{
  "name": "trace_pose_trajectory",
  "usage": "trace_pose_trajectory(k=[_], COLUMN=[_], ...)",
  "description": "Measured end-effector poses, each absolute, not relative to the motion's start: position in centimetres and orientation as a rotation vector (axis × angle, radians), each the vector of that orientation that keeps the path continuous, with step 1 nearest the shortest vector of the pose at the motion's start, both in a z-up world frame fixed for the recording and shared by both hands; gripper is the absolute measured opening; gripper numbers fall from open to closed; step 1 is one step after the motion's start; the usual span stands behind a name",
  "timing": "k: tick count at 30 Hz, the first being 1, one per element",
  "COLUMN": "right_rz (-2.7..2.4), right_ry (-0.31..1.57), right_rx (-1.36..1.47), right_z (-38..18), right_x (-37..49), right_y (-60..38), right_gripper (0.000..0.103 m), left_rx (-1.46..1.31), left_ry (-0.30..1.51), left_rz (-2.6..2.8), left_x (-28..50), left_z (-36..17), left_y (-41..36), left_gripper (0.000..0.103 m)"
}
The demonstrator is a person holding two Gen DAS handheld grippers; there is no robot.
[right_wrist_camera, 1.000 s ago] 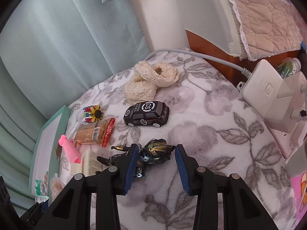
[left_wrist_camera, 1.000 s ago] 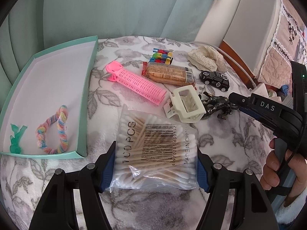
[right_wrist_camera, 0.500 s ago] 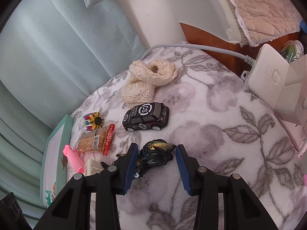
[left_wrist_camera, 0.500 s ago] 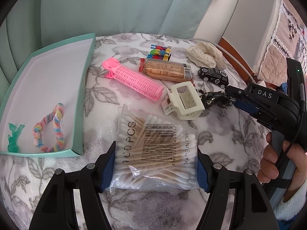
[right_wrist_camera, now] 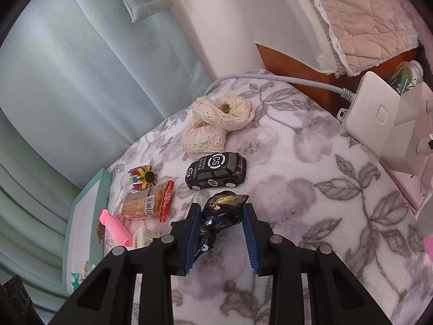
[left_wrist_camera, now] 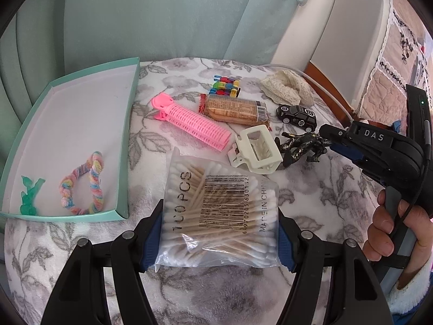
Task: Organize objects
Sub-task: 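Carry the swab bag with the left tool while the right tool carries the action figure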
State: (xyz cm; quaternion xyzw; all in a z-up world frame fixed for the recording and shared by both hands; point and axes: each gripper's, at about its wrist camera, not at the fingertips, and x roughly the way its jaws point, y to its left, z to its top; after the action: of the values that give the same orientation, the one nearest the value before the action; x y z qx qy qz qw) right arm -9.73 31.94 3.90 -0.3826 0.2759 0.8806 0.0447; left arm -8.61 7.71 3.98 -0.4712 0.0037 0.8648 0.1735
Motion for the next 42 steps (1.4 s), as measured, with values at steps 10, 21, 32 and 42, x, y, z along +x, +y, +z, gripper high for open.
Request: trace_pose_trajectory(k=[10,21,32,42], right_rz=[2.781,2.841,2.959,3.047], right_ry=[0.797,0.752,0.666,0.572], right_rx=[-1.018,-1.040,-1.117,-1.239], right_z=[8.7,10.2,11.0,10.5], right_x=[-7.9,-8.2,-10.4,-12.6], right_y=[31.1,27.6,20.2,13.4], right_gripper=[0.033,0.034,0.034,0.034], left_rx=[-1.212,-1.194,-1.205,-1.247], left_ry=[-0.041,-0.153,-0.313,-0.407], left_rz=[2.510,2.604,2.774,2.859], left_x=[-8.3,-8.8,-10.0,-10.8], left_z=[7.1,8.0,8.6,7.9], left_y=[6.3,1.3,-8.1,-13.8], left_gripper=[0.071,0.071,0.071,0.071])
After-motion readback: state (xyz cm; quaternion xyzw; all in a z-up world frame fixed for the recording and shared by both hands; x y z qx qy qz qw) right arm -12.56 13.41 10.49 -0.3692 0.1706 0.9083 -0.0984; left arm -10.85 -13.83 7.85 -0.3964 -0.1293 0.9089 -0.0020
